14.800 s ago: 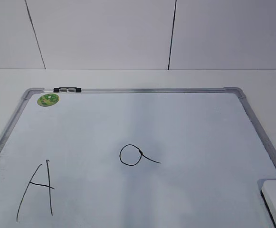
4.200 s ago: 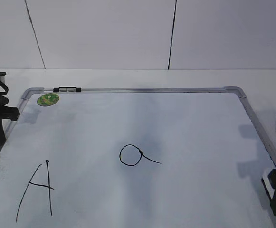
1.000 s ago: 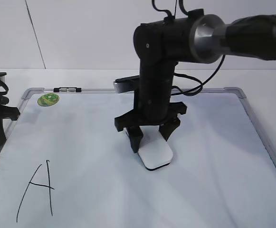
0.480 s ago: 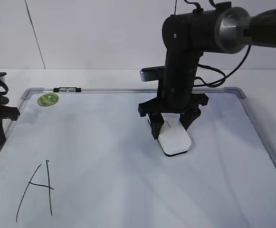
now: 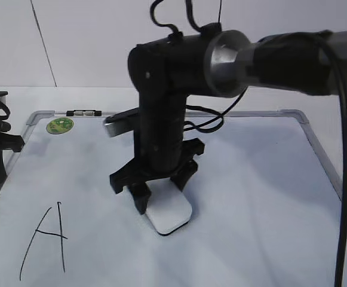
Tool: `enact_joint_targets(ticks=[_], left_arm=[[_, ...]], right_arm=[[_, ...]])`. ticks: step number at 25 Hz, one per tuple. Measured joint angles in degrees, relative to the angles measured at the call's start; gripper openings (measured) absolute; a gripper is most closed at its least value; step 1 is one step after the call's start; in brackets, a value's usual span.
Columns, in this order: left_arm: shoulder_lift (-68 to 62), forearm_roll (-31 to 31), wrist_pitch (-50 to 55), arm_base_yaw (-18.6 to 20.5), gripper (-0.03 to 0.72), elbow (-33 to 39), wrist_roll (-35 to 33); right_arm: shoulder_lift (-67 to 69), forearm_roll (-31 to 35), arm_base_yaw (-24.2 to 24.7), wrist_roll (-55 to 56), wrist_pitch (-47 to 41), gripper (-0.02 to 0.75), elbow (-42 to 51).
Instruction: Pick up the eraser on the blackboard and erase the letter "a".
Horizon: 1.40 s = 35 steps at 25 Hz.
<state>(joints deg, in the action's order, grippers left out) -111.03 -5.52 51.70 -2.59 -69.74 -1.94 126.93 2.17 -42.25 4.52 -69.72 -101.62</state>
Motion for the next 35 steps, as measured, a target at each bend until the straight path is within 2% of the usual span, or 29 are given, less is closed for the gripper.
enact_joint_targets(ticks=[4,15,22,28,35], left_arm=[[0.0,0.0,0.1,0.0,0.021,0.0,0.0],[0.0,0.0,0.7,0.0,0.022,0.0,0.0],[0.0,0.0,0.8,0.0,0.022,0.0,0.0],[0.0,0.0,0.8,0.0,0.023,0.0,0.0],[0.0,0.0,0.8,0.0,0.023,0.0,0.0]], right_arm=[[0.0,0.2,-3.6,-0.7,0.3,0.540,0.0],[-1.2,0.3,-3.7,-1.0,1.7,0.540,0.8],[-5.5,3.0,-3.2,-0.4,3.4,0.540,1.7],[-9.7,3.4,4.5,0.4,3.4,0.540,3.9],[-18.6,3.3,17.1,0.5,7.4,0.540,15.5]])
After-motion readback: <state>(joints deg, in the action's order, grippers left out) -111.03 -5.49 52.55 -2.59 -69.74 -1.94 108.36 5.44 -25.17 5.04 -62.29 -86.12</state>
